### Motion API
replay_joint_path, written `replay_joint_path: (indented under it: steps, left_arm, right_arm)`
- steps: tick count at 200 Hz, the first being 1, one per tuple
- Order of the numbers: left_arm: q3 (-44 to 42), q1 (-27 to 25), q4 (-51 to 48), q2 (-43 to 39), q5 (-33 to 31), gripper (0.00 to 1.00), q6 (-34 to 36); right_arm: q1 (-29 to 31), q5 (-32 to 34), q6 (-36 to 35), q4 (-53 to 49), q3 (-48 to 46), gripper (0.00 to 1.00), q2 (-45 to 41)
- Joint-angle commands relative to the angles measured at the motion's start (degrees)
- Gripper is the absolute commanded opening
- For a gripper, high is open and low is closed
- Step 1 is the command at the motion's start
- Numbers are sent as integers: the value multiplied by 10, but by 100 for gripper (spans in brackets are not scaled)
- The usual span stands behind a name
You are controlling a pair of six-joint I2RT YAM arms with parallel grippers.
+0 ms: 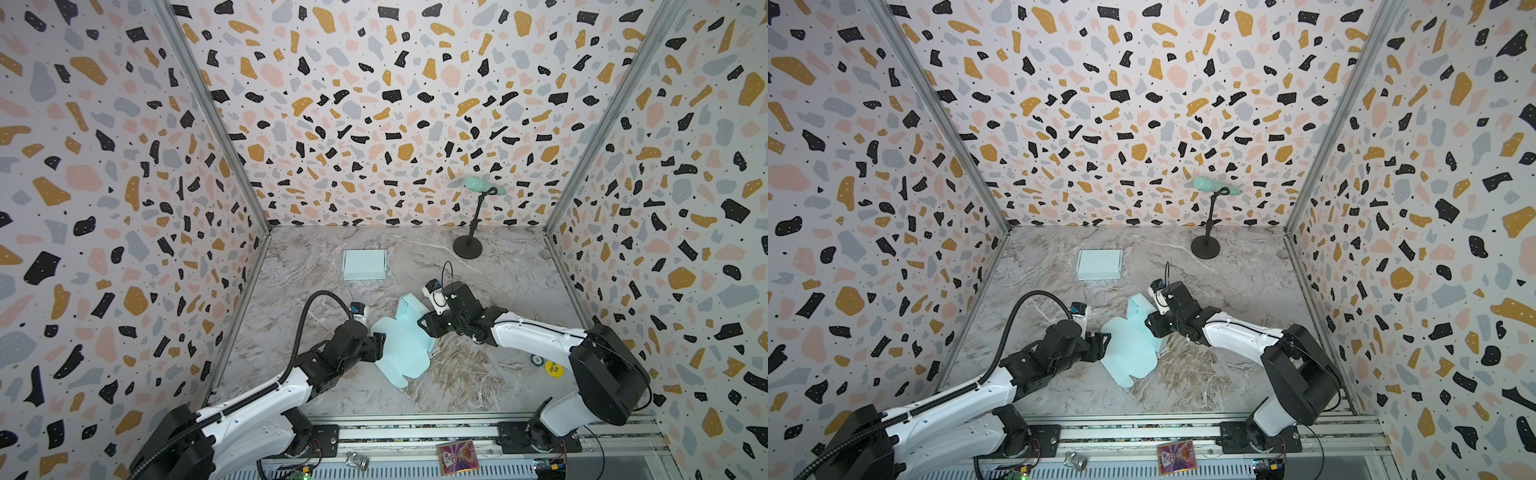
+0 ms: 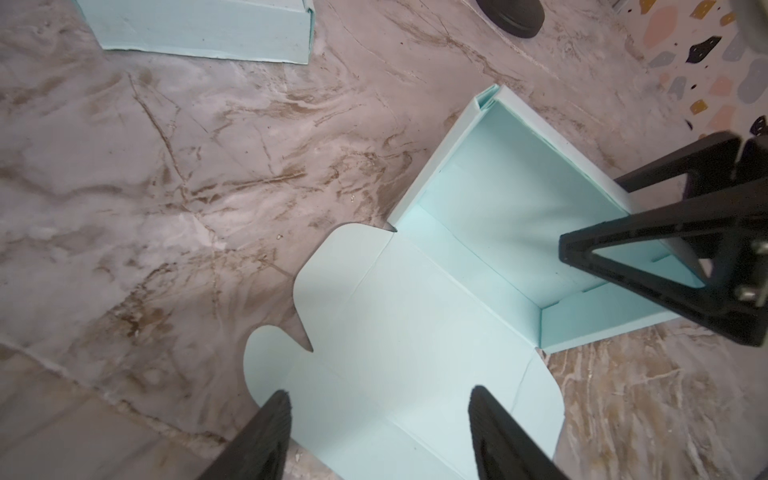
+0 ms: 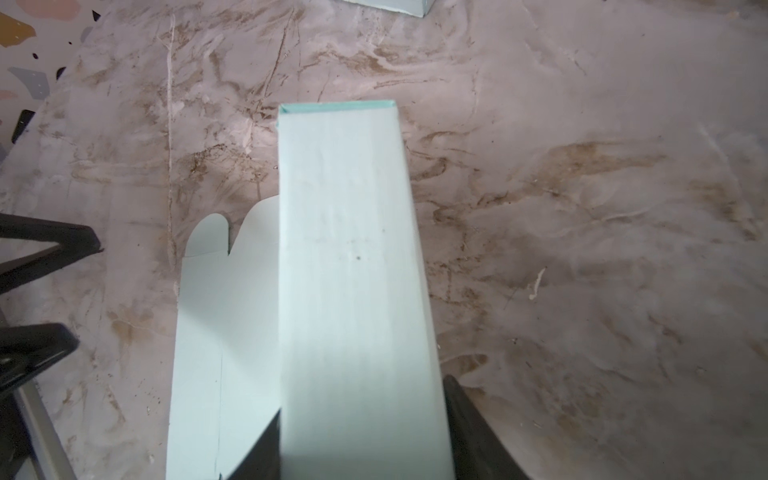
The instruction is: Fold the paper box
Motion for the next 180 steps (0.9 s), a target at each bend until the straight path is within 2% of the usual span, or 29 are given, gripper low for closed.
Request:
replay_joint_path:
  steps: [1, 30, 108, 156, 180]
  left_arm:
    - [21, 10, -30, -1, 26, 79, -34]
    - [13, 22, -13, 2, 50, 87, -51]
    - [-34, 69, 86, 18, 131, 87, -102]
    - [-39, 70, 166, 83, 177, 81, -139]
    - [-50, 70, 216, 104, 175, 75, -162]
  right_arm:
    - [-21, -48, 23, 35, -23, 49, -18]
    - [-48, -87, 40, 73, -51, 49, -29]
    - [-108, -174, 78, 162, -105, 50, -29]
    - [-119, -182, 75, 167, -115, 49, -32]
    - [-126, -186, 75, 172, -121, 49, -31]
